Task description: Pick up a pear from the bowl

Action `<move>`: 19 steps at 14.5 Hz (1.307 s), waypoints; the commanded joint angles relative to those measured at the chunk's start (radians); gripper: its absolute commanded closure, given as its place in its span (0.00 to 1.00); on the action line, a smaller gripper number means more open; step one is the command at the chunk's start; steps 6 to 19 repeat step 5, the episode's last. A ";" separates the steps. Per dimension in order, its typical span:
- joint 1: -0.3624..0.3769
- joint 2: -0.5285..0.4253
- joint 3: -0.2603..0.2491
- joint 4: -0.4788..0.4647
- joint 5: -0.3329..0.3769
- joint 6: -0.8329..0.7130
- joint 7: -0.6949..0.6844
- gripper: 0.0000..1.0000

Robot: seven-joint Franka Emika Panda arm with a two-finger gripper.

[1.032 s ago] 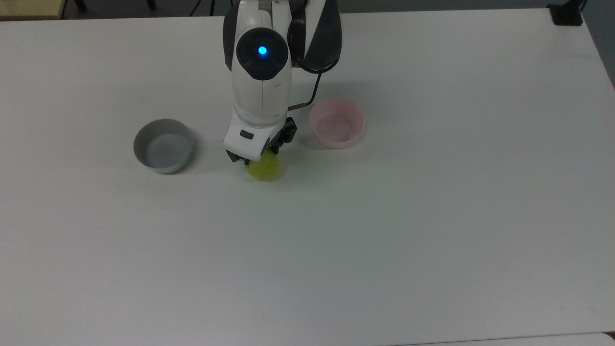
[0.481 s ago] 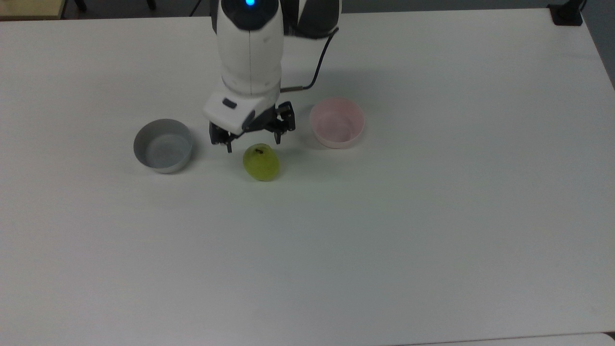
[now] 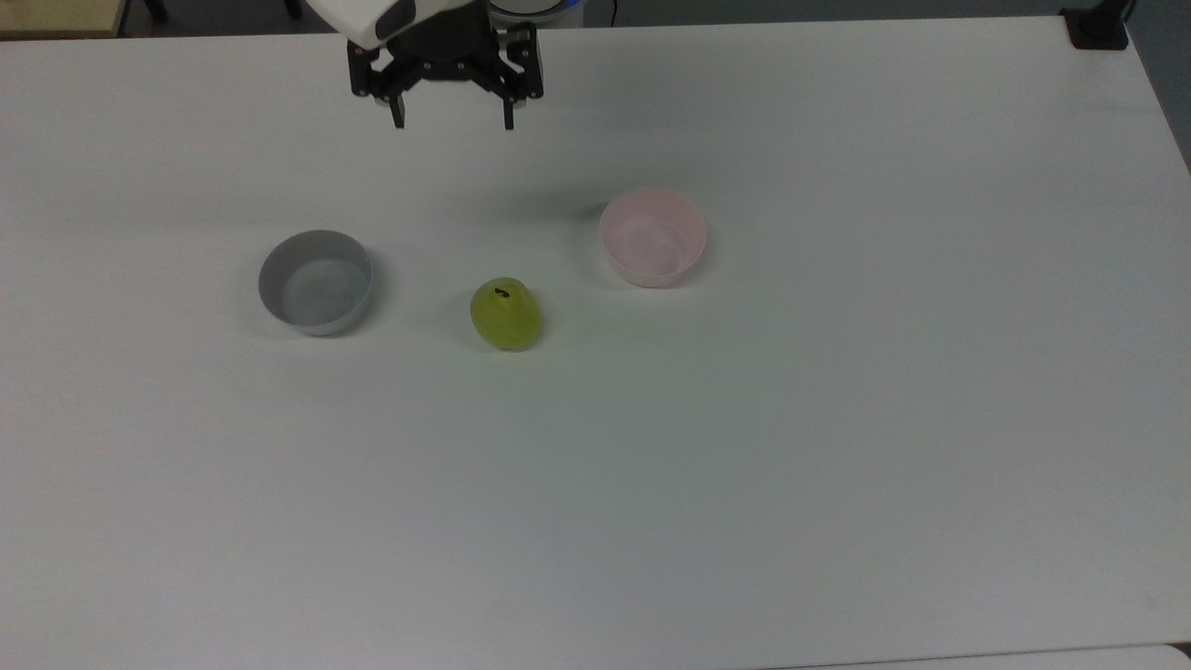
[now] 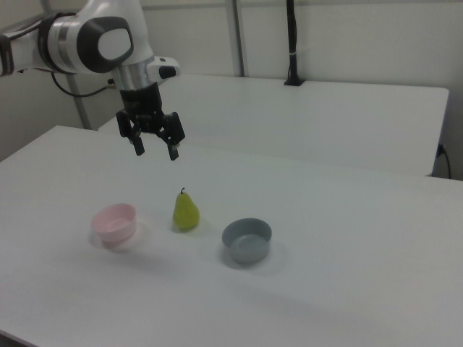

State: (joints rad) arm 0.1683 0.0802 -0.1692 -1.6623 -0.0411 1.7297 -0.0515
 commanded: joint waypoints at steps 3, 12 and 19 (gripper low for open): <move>-0.003 -0.016 -0.032 -0.004 0.006 -0.032 0.073 0.00; -0.003 -0.016 -0.033 -0.004 0.009 -0.032 0.088 0.00; -0.003 -0.016 -0.033 -0.004 0.009 -0.032 0.088 0.00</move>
